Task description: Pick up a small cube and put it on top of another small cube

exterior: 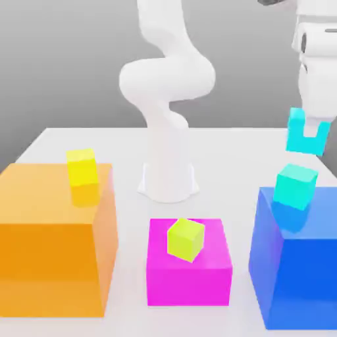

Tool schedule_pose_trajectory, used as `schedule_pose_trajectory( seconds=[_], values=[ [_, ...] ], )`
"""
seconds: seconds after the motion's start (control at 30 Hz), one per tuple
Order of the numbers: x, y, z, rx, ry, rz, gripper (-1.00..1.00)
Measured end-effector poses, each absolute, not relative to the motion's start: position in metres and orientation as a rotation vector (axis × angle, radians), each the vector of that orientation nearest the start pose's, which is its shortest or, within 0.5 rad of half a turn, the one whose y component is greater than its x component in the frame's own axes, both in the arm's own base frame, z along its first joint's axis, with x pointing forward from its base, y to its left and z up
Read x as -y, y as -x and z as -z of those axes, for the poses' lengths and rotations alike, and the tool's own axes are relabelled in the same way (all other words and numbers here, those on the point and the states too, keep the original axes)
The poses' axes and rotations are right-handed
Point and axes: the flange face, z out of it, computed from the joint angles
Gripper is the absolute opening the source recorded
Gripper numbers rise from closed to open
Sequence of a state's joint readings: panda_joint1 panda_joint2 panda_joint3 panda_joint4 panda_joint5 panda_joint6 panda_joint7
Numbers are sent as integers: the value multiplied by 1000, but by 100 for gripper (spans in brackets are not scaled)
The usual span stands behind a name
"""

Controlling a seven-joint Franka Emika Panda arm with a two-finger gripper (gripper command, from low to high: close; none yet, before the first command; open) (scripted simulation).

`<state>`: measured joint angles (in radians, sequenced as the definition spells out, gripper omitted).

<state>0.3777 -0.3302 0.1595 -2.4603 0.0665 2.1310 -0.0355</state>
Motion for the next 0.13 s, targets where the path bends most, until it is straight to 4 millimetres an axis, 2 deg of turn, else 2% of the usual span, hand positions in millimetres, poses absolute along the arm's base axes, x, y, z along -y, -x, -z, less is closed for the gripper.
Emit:
schedule_pose_trajectory(
  seconds=[0.03,0.13],
  values=[
    [-225,-370,-405,822,3028,-4,100],
    [-225,-370,-405,822,3028,-4,100]
  ],
)
